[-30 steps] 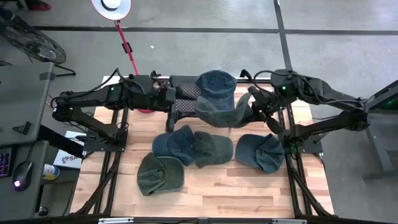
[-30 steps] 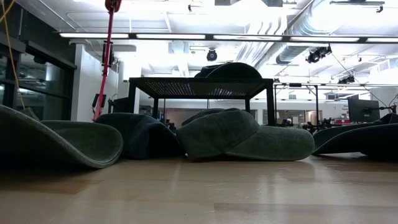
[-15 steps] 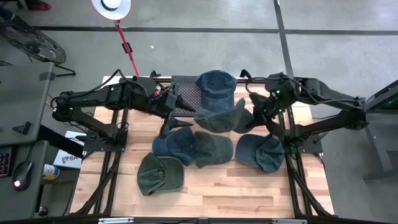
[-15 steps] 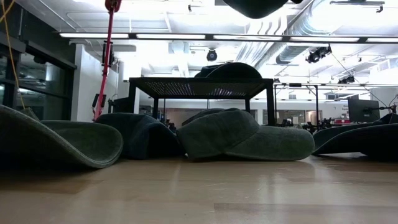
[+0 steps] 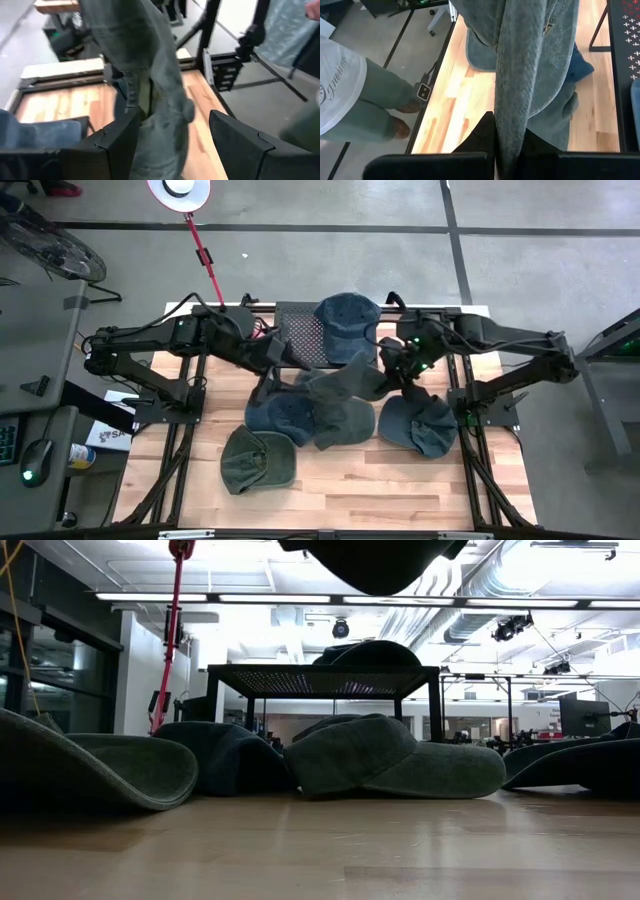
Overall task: Pick & Place hat
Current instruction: Put the bottom right gray cap to the left of the blue cap on the shelf
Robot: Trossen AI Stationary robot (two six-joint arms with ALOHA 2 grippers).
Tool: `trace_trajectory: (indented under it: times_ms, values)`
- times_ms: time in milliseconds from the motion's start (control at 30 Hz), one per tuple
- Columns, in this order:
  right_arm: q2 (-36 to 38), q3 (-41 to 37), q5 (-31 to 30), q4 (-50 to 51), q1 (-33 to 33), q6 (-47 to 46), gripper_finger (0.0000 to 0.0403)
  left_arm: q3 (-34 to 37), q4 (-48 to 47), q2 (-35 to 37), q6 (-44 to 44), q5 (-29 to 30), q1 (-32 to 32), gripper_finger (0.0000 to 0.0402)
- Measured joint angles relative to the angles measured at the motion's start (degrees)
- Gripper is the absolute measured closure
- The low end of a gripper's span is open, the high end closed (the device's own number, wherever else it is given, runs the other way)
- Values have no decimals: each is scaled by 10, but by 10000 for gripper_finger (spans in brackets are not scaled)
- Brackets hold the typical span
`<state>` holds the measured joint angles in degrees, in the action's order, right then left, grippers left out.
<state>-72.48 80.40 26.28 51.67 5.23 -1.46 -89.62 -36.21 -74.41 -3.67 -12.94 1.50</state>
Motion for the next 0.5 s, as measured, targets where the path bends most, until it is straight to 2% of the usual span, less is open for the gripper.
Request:
trace_trajectory:
  times_ms: [500]
  values:
    - [-14,0,-30,-43,0,-14,401,0,-5,0,27,-18,0,164]
